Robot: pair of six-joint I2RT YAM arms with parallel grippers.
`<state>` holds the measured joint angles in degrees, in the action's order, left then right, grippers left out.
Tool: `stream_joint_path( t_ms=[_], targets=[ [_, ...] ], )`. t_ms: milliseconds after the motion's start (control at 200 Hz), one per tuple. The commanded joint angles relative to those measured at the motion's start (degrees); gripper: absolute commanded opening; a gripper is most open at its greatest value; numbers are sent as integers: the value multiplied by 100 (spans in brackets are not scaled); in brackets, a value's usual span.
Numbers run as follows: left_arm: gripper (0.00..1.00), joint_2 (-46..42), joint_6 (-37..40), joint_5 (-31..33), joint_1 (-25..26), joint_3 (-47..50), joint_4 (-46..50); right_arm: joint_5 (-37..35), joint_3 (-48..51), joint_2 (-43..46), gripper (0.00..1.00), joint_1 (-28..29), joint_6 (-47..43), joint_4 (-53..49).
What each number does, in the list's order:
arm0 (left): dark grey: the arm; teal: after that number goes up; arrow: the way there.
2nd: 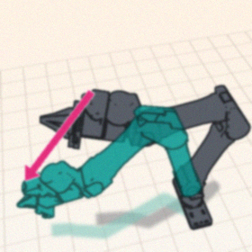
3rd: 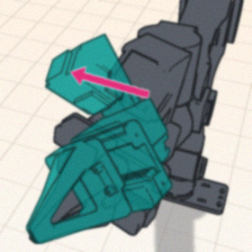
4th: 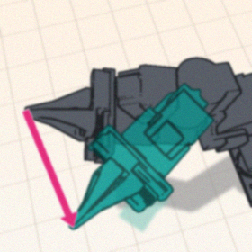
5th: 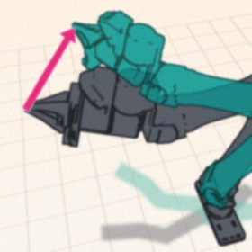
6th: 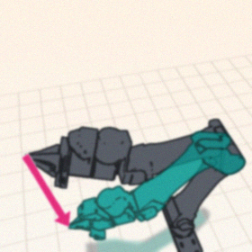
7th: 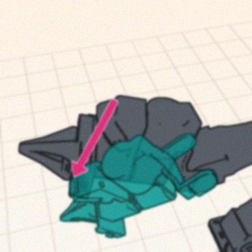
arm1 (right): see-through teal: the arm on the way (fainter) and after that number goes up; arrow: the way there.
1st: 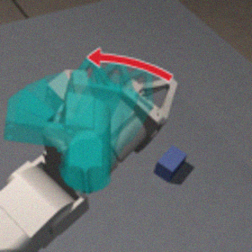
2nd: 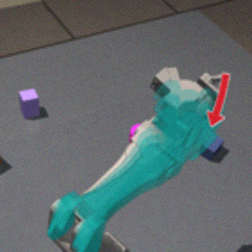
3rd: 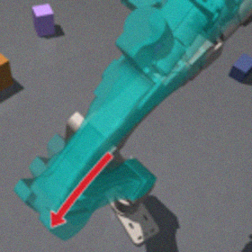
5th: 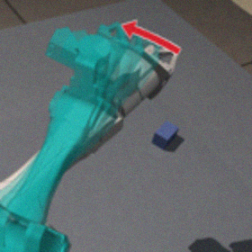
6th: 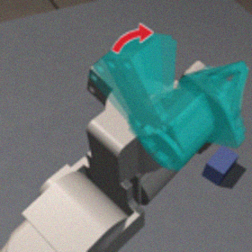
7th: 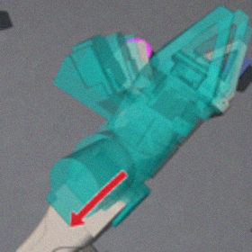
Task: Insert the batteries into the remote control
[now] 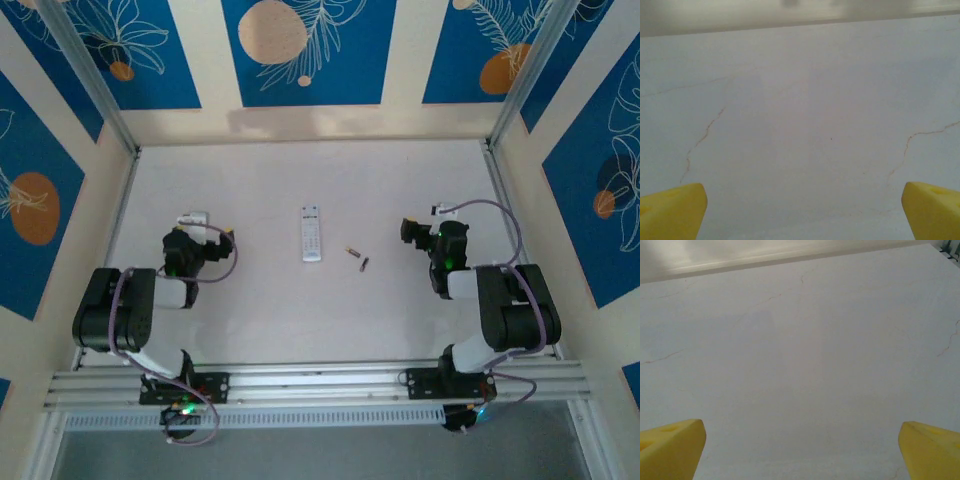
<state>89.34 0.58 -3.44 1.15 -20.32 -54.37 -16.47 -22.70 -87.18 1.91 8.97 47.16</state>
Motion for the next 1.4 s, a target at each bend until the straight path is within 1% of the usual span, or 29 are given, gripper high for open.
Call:
stream_joint_path(
  t_ms=[0,890,945,985,1015,1070,1145,1195,1235,1280,1320,1390],
  targets=[
    [100,13,118,-122,-9,-95,51,-36,41,-8,99,20,-114,198],
    [100,5,120,-105,-9,-87,36,21,56,10,99,-11,-90,239],
    [100,-39,-3,208,-8,-33,-27,54,7,197,99,-42,-57,13],
    [100,-169,-106,516,-9,43,-44,260,14,421,99,-62,-125,-129],
    [100,-379,-134,638,-5,92,58,188,-36,697,99,-7,-181,-397],
    [100,-946,-128,919,53,167,421,52,-261,1370,99,17,-36,-1430],
    [100,-2005,-281,1308,136,-1,1457,2,-625,2255,99,-84,733,-2939],
    [100,-2667,-816,1349,138,-339,2211,-49,-965,2776,99,-136,1396,-4094],
    [100,-2990,-1335,1170,141,-756,2973,17,-1294,3040,99,-185,1905,-4949],
    [100,-3113,-1819,703,172,-1334,3912,308,-1681,3198,99,-220,2235,-6009],
    [100,-3064,-2193,348,252,-1887,4735,699,-2005,3241,100,-220,2389,-6694],
    [100,-2753,-3053,44,535,-2794,6138,1500,-2504,3143,98,-160,2543,-7597]
  ],
)
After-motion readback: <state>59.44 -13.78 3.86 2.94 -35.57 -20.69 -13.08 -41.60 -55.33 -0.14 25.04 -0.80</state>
